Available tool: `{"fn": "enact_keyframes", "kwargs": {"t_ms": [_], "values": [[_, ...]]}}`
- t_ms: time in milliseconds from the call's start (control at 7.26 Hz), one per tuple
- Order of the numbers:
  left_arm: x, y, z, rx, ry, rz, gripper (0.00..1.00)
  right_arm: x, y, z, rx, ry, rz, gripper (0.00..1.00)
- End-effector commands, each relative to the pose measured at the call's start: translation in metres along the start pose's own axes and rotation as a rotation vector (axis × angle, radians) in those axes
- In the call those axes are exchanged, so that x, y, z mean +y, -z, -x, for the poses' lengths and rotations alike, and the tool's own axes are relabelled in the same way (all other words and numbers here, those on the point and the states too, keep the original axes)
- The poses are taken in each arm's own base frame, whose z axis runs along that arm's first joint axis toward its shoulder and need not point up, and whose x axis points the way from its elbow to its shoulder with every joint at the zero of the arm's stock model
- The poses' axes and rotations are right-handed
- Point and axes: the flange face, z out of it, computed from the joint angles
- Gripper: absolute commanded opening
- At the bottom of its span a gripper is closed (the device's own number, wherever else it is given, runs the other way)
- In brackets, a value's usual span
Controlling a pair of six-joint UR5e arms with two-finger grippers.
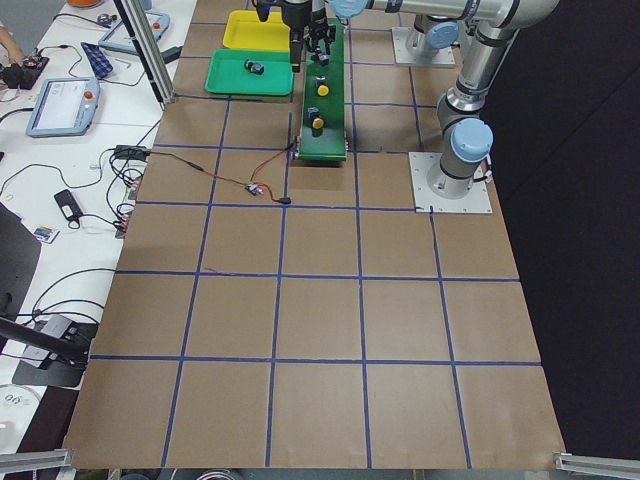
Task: Sort buttons by color to trays
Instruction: 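Lower the right gripper onto a green-capped button on the belt and grasp it, then carry the green-capped button into the teal tray and release it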
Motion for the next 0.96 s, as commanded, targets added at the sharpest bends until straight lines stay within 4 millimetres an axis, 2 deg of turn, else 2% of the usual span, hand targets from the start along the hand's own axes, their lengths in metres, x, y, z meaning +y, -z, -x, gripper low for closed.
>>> {"fn": "enact_keyframes", "kwargs": {"t_ms": [0, 138, 275, 413, 551, 689, 826], "values": [[-0.002, 0.001, -0.001, 0.004, 0.0, -0.007, 1.0, -0.007, 0.034, 0.019, -0.108, 0.018, -0.067, 0.0], [0.001, 0.004, 0.0, -0.007, 0.0, -0.01, 1.0, -0.017, 0.06, 0.036, -0.154, 0.044, -0.095, 0.0], [0.0, 0.004, 0.0, -0.006, 0.0, -0.01, 1.0, -0.033, 0.07, 0.064, -0.177, 0.11, -0.114, 0.0], [-0.003, 0.0, 0.001, -0.007, 0.001, -0.004, 1.0, -0.055, 0.069, 0.101, -0.182, 0.13, -0.121, 0.0], [-0.002, 0.002, 0.0, -0.006, 0.001, -0.009, 1.0, -0.065, 0.048, 0.121, -0.157, 0.108, -0.105, 0.87], [-0.003, 0.001, 0.002, -0.003, 0.006, -0.007, 1.0, -0.066, 0.042, 0.122, -0.141, 0.121, -0.098, 0.97], [-0.003, 0.002, 0.003, -0.001, 0.007, -0.009, 1.0, -0.066, 0.053, 0.116, -0.129, 0.12, -0.144, 0.99]]}}
